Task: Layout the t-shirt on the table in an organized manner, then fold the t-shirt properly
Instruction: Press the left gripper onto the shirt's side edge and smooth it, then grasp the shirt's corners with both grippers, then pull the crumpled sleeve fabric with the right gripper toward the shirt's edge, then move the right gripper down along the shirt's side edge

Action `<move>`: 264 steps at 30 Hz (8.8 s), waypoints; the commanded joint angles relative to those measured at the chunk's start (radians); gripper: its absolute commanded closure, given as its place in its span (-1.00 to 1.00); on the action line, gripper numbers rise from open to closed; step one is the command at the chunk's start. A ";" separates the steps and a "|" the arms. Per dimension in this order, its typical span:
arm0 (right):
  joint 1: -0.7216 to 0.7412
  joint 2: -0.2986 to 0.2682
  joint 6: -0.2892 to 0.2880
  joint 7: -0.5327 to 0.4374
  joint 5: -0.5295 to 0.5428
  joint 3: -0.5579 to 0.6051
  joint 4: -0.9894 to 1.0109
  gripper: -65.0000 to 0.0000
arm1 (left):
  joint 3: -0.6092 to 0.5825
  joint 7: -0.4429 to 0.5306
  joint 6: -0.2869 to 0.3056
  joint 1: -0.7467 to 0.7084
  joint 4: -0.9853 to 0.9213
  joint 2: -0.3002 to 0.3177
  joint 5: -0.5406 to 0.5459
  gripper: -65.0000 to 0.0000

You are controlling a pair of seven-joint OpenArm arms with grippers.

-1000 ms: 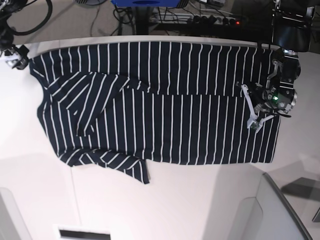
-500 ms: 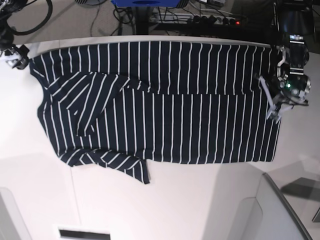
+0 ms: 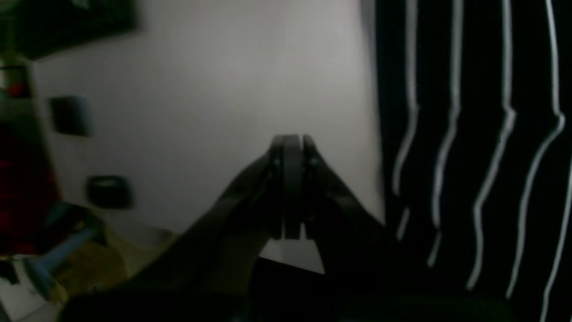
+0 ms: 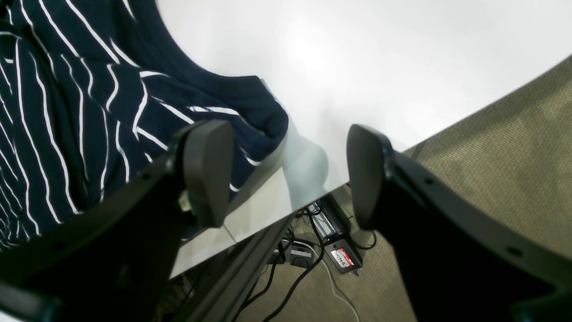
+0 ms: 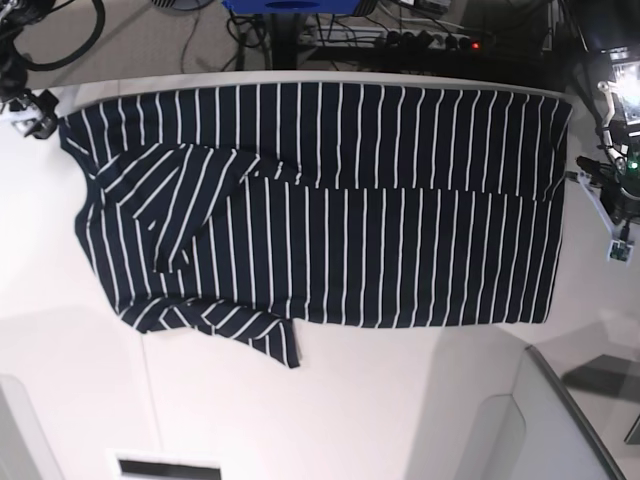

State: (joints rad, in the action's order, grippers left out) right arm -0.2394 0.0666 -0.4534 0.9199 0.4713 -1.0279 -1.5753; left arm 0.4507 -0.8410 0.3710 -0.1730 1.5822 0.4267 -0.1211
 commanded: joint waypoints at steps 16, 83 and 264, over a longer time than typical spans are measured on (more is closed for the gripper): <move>-0.117 -0.043 -0.216 -0.118 0.013 0.300 -0.075 -0.16 | -0.016 0.194 0.000 -0.153 0.030 -0.213 0.189 1.00; -0.122 -0.146 -0.106 -0.285 0.013 0.512 -0.029 0.98 | 0.152 0.279 -0.007 -0.193 0.082 -0.240 0.176 1.00; 0.607 -0.393 0.069 -0.305 0.013 0.723 0.655 0.84 | 0.316 0.263 0.000 -0.201 0.031 -0.228 0.177 1.00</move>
State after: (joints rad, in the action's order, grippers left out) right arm 0.3424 -0.3138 -0.3737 0.6300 0.4648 -0.3058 -0.9028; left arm 0.7593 -0.5961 0.3752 -0.3744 1.5913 0.1802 0.0525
